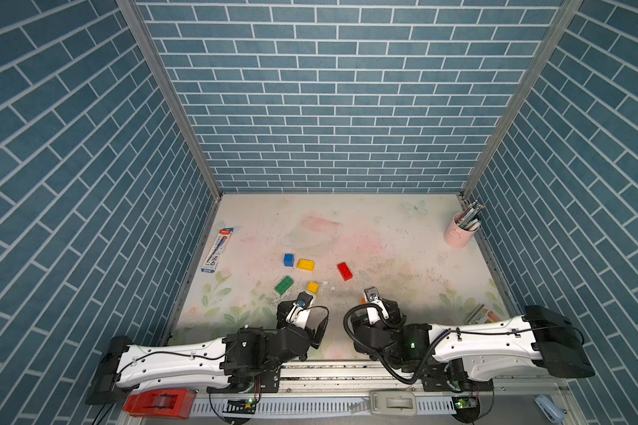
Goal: Assemble an ice cream with lego
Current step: Adjust the lego brick at the center of the board.
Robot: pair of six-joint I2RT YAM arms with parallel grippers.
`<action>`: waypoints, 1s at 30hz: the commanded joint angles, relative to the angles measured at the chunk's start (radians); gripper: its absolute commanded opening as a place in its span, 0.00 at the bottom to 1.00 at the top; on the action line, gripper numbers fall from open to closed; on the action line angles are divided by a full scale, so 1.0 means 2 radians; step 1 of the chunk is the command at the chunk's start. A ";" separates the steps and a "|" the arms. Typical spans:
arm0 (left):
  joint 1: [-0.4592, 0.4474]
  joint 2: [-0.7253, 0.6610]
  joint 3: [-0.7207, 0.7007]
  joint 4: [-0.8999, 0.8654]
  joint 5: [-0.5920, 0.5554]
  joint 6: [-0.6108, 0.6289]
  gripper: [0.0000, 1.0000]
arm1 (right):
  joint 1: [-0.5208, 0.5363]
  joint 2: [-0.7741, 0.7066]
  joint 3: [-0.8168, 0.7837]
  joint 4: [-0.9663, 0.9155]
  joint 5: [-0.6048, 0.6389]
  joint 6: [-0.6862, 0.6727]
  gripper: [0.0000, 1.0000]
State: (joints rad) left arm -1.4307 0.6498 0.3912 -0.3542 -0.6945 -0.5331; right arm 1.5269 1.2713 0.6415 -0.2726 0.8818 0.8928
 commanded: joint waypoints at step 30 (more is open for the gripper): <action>0.006 -0.016 -0.002 -0.038 -0.016 -0.021 1.00 | -0.046 -0.063 0.032 -0.077 -0.033 -0.004 0.36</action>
State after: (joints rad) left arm -1.4281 0.6159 0.3801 -0.4080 -0.7025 -0.5724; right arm 1.4887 1.2163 0.6495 -0.3176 0.8661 0.9184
